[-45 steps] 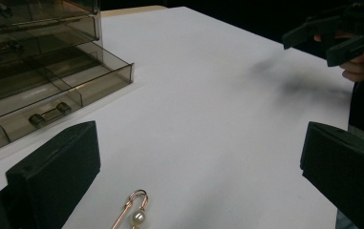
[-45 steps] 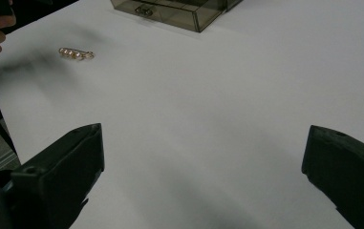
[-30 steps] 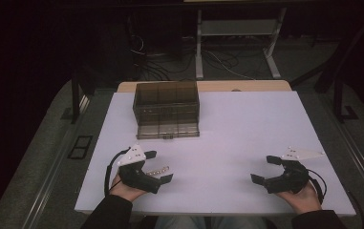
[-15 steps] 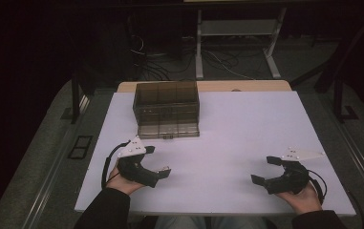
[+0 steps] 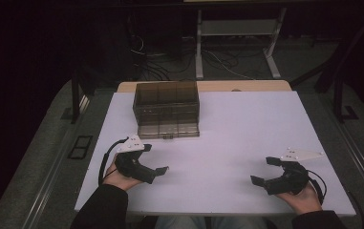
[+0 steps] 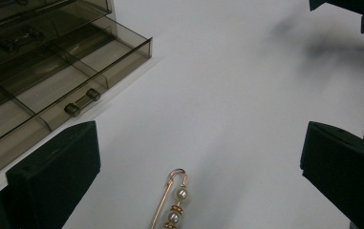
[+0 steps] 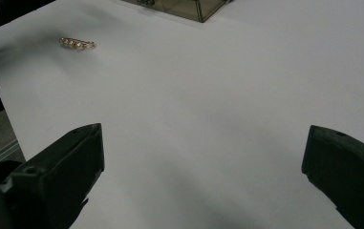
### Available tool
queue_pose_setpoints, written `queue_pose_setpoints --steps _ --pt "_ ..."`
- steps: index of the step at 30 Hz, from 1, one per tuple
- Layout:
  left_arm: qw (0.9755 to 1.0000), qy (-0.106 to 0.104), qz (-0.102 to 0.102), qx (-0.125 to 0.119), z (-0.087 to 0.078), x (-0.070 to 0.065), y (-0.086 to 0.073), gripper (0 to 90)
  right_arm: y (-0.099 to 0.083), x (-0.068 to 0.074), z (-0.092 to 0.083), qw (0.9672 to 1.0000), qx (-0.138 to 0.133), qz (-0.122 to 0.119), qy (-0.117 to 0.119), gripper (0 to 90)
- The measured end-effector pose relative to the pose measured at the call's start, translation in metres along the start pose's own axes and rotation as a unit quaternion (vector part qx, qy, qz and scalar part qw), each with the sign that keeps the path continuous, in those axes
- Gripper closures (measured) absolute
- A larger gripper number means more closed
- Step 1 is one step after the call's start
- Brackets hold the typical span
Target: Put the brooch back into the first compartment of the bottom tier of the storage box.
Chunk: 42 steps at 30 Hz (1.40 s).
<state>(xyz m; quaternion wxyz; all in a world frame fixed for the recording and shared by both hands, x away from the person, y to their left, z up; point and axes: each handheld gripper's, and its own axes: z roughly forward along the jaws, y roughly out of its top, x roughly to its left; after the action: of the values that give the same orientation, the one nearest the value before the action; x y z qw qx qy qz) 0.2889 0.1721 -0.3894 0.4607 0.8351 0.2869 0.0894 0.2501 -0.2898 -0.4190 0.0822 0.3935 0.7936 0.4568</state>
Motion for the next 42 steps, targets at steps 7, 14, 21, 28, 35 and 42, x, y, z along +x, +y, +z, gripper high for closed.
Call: queue_pose_setpoints --steps 7,14,21,28,35,42 --pt "0.9999 0.000 0.003 0.016 0.001 0.007 0.005 0.0 0.000 0.000 0.001 1.0000 0.002 0.001 0.002 0.2" --pt "0.9993 0.003 0.013 0.036 0.002 0.012 0.012 0.0 0.000 0.000 0.001 1.0000 0.003 0.000 0.002 0.2" --pt "0.9974 -0.003 0.030 0.066 0.008 0.014 0.019 0.0 0.000 0.000 0.001 1.0000 0.004 -0.001 0.003 0.2" --pt "0.9955 -0.007 0.037 0.087 0.015 0.016 0.019 0.0 0.000 0.000 0.001 1.0000 0.005 -0.001 0.003 0.2" --pt "0.9937 -0.012 0.040 0.104 0.020 0.018 0.017 0.0 0.000 0.000 0.001 1.0000 0.006 -0.003 0.004 0.2" --pt "0.9907 -0.017 0.051 0.125 0.026 0.020 0.015 0.0 0.000 0.000 0.002 1.0000 0.007 -0.004 0.005 0.2"
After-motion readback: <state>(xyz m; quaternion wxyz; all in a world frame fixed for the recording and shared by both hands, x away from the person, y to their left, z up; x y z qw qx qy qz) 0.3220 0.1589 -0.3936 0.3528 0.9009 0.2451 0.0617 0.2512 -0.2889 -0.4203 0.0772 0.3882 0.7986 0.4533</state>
